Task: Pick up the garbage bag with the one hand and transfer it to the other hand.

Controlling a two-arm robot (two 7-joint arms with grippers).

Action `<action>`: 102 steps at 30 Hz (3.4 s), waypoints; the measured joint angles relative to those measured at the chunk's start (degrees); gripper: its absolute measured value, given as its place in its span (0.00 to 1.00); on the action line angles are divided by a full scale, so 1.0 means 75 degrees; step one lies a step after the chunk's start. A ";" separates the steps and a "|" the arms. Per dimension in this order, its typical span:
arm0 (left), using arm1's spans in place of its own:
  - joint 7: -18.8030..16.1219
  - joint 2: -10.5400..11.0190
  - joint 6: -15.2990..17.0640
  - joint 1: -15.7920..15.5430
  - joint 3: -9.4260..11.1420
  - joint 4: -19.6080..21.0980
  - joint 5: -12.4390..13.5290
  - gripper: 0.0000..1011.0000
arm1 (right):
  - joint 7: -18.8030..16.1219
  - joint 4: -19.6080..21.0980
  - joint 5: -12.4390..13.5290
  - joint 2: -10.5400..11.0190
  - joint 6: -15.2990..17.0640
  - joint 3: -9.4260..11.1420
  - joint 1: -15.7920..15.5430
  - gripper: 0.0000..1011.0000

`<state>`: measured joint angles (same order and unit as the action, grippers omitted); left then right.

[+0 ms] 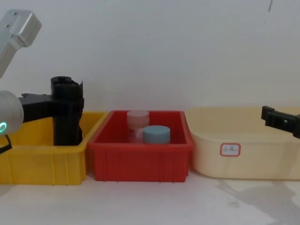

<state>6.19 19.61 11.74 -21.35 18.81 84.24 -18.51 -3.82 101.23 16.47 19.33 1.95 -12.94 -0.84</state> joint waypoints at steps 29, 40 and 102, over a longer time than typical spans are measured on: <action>0.1022 0.0605 -0.0177 -0.0400 -0.0182 0.1058 0.0061 0.47 | 0.0000 0.0000 0.0000 0.0000 0.0000 0.0000 0.0000 0.99; 0.1613 0.0633 0.0051 -0.0749 -0.0200 0.1159 -0.0237 0.47 | -0.0062 0.0000 -0.0001 0.0027 0.0000 -0.0001 0.0031 0.99; 0.3573 -0.0140 0.0875 -0.2010 0.1098 0.0304 -0.1698 0.46 | -0.2096 -0.1243 0.0196 -0.0008 0.1027 -0.1130 0.2453 0.99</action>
<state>32.99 18.56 18.30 -36.42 27.05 86.52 -31.24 -19.55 91.90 17.93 19.28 9.65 -21.42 17.56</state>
